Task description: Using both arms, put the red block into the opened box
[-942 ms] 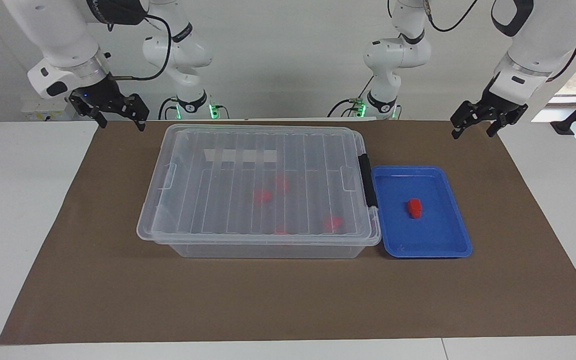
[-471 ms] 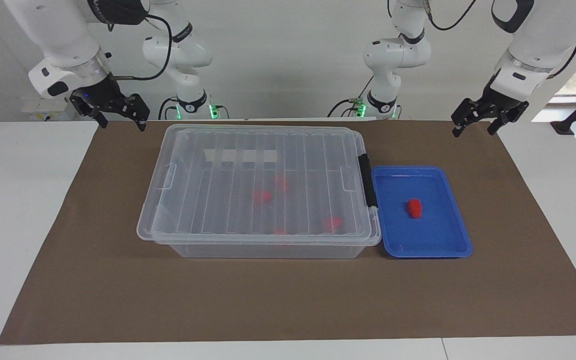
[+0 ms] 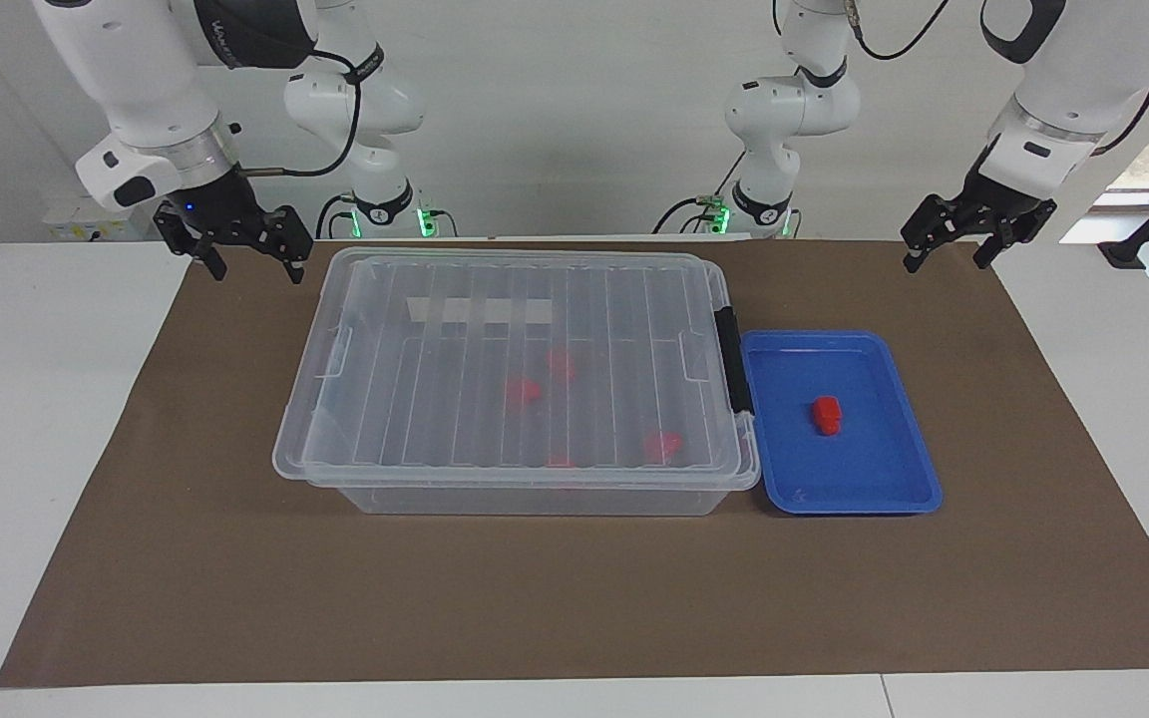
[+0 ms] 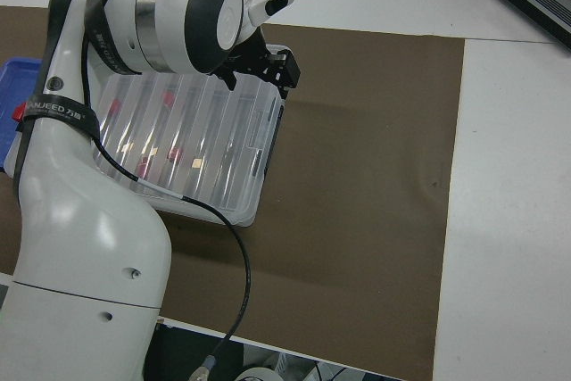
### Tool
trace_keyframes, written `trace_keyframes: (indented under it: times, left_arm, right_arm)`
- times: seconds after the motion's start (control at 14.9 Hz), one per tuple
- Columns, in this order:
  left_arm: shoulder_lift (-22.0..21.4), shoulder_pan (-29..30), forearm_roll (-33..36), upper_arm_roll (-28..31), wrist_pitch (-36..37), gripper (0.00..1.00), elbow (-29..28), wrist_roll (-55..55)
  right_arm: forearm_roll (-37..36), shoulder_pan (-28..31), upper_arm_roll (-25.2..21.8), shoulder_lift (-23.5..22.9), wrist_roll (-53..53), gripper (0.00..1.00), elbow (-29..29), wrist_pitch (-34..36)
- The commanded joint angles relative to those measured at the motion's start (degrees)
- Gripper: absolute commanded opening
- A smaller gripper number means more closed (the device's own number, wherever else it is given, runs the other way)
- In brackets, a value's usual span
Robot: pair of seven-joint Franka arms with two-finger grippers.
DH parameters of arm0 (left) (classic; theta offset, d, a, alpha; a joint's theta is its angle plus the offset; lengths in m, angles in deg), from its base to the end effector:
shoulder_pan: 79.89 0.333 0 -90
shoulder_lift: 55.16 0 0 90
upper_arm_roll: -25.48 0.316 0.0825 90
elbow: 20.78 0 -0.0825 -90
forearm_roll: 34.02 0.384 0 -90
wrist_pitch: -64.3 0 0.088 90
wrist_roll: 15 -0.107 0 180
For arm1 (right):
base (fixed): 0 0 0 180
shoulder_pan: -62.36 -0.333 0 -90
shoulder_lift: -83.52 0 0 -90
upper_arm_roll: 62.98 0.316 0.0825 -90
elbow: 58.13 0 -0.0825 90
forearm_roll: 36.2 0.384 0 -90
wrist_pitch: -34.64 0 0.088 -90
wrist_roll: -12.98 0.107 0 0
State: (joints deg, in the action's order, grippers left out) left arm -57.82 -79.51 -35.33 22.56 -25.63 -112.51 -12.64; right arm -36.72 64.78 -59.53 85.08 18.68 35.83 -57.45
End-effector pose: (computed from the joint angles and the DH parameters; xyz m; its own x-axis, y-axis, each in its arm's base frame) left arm 0.5393 -0.0271 0.6355 0.9999 -0.0032 0.0141 -0.0035 -0.9998 0.0211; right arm 0.5483 0.0094 0.6100 0.9967 -0.0811 -0.0044 -0.0811 -0.9966 0.0112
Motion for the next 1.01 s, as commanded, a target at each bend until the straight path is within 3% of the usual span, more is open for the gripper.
trace_keyframes:
  times: [0.0,0.27,0.61,0.94]
  left_arm:
    - [0.7,0.6,0.8,-0.2,-0.8,0.97,0.1,-0.7]
    - [2.0,0.5,2.1,-0.2,-1.3,0.98,0.9,-0.9]
    - [1.0,0.1,1.8,-0.2,-2.3,1.00,-1.3,-5.6]
    - [0.4,-1.1,1.8,-0.5,-11.8,1.00,-8.2,-5.9]
  right_arm:
    - [1.1,-0.9,0.1,-0.5,0.8,1.00,4.1,-5.2]
    - [1.1,-2.2,0.1,-2.3,0.8,1.00,9.8,-12.0]
    - [1.0,-1.8,0.1,-1.8,0.4,1.00,16.1,-15.3]
    - [1.0,0.8,0.1,-0.2,-0.7,1.00,20.6,-16.6]
